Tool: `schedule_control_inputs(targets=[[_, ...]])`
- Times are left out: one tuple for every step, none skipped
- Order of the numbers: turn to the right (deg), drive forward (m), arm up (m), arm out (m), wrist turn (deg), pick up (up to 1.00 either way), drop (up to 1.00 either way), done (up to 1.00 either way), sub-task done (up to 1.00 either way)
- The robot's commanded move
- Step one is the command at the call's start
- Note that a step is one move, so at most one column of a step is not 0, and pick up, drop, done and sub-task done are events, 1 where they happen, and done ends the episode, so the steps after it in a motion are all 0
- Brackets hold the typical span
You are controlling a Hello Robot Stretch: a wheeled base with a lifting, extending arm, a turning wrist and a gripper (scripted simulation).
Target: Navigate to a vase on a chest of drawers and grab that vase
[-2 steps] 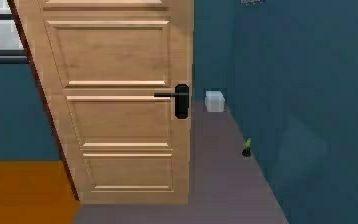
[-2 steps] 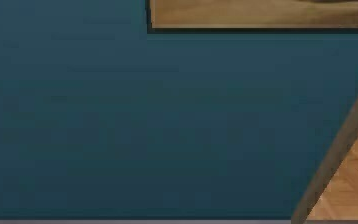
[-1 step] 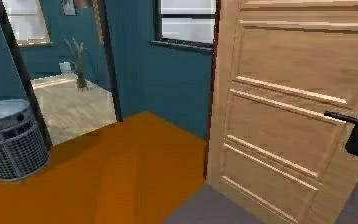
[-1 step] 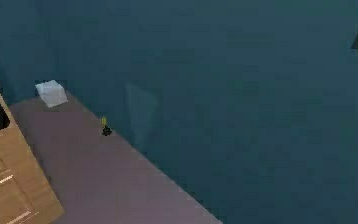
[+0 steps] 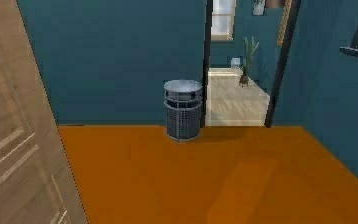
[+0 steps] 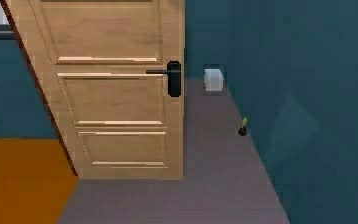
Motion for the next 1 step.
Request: schedule_control_inputs(targets=[[0.0, 1.00, 0.00, 0.00, 0.0, 0.00, 0.00, 0.00, 0.00]])
